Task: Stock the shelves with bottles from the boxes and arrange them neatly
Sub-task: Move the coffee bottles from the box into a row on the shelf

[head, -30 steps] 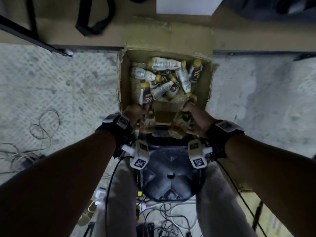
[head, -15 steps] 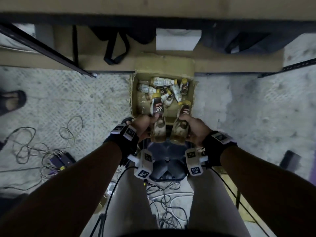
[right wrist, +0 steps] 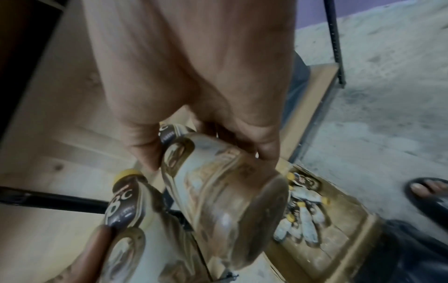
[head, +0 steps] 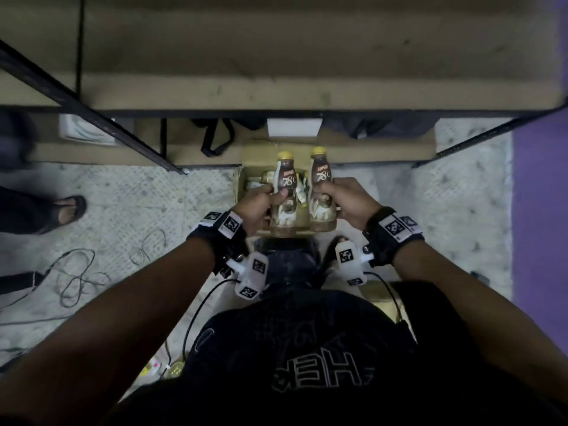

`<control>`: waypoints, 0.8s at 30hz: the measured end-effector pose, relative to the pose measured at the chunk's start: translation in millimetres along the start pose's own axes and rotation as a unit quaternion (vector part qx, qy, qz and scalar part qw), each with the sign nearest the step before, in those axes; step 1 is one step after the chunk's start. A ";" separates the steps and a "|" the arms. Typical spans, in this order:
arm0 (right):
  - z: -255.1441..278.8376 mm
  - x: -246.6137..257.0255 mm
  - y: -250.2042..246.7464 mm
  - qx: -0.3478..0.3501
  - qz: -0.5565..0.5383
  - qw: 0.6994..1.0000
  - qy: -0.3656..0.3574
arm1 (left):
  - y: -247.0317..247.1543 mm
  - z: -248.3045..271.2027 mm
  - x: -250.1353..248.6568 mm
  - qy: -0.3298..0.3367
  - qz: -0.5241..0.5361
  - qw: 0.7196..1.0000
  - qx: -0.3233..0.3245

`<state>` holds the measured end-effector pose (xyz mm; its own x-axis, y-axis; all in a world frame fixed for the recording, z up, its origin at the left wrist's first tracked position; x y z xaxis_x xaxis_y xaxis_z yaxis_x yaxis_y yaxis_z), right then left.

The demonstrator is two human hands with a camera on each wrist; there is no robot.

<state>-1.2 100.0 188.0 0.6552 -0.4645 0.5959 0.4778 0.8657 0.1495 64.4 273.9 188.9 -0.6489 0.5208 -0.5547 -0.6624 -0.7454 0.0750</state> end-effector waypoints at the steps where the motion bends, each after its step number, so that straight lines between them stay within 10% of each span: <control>1: 8.2 10.9 0.4 0.012 0.002 1.000 -0.015 | 2.6 8.3 -11.8 0.016 -0.009 1.000 0.007; 24: 153.6 271.3 75.6 0.069 0.017 0.934 -0.350 | -52.8 155.1 -273.4 0.385 -0.071 0.918 0.062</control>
<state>122.8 68.1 482.2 0.1012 -0.2423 0.9649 0.3524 0.9157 0.1930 218.8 235.4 465.1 -0.1283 0.1248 -0.9839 -0.7887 -0.6143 0.0249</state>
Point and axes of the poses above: each hand's wrist, its own z-axis away from the middle knuckle, its own y-axis out of the palm, x = y × z, the point moved 6 cm from there along -z, towards the middle knuckle, and after that the axes turned 14 degrees about -z, right-handed, at the moved point
